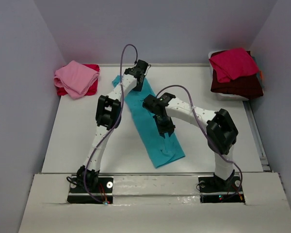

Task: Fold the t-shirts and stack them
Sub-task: Rotate the tshirt 90 degrees

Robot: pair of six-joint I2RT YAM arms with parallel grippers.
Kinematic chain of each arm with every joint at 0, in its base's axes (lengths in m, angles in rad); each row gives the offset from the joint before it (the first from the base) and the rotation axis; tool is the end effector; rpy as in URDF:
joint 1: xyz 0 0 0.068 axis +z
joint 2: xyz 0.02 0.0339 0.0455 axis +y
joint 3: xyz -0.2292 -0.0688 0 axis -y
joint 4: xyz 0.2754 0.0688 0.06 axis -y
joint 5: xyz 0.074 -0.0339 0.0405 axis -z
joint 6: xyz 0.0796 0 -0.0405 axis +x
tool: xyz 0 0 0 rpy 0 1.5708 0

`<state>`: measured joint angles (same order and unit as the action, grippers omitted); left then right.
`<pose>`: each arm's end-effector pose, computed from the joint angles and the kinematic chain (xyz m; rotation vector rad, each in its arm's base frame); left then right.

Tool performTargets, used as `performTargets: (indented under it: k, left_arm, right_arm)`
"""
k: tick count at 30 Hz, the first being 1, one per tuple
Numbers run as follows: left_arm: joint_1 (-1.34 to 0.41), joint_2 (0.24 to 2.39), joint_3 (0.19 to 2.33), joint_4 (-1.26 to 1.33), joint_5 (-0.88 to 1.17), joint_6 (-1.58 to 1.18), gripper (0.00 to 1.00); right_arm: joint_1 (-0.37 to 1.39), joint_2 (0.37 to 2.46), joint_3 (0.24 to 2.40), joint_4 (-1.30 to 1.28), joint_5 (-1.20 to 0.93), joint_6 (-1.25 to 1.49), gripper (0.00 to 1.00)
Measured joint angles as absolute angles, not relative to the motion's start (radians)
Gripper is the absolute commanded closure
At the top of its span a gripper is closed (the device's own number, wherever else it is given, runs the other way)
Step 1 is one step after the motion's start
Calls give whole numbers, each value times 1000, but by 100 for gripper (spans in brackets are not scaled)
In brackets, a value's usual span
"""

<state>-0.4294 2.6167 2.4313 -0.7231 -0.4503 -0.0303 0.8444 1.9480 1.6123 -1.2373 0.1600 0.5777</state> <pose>0.5506 -0.2140 0.1217 0.2881 2.3700 0.3443 0.2644 0.2786 0.1399 -0.4035 3.0062 -0.1864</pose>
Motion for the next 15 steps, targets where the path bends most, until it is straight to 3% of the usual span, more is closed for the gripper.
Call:
performTargets:
  k: [15]
  left_arm:
    - [-497,2617,2441,-660,-70,1,21]
  right_arm:
    - [793,1940,1622,-1242,205,582,65]
